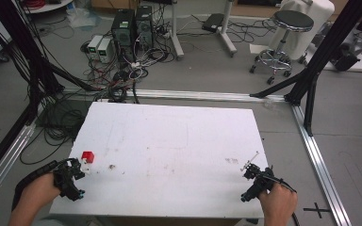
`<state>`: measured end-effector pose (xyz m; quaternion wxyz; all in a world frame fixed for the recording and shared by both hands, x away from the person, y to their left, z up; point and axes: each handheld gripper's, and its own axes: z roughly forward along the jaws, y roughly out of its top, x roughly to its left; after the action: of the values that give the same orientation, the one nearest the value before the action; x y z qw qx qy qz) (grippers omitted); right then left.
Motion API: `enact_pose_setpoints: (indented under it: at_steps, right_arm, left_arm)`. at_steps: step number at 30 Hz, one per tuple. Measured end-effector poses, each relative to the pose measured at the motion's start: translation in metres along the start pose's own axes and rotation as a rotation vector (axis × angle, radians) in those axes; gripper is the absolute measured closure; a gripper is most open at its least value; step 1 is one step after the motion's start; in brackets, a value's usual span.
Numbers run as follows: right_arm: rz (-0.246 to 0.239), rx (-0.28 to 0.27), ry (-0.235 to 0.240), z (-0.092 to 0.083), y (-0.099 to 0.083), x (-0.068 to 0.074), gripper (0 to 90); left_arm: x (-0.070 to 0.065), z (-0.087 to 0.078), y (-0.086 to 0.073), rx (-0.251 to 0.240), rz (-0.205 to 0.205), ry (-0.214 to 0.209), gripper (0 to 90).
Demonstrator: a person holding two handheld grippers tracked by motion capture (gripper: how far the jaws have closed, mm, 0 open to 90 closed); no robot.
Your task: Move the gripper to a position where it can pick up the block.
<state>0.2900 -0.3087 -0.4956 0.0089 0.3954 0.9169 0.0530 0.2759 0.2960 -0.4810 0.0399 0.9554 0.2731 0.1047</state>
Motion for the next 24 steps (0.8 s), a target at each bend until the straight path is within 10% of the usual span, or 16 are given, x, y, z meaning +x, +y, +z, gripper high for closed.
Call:
enact_pose_setpoints:
  at_steps: [24]
  right_arm:
    - [-0.002, -0.011, 0.005, 0.0000, -0.0019, 0.0003, 2.3]
  left_arm:
    - [-0.0072, -0.0034, -0.0039, -0.025, 0.064, -0.009, 21.7]
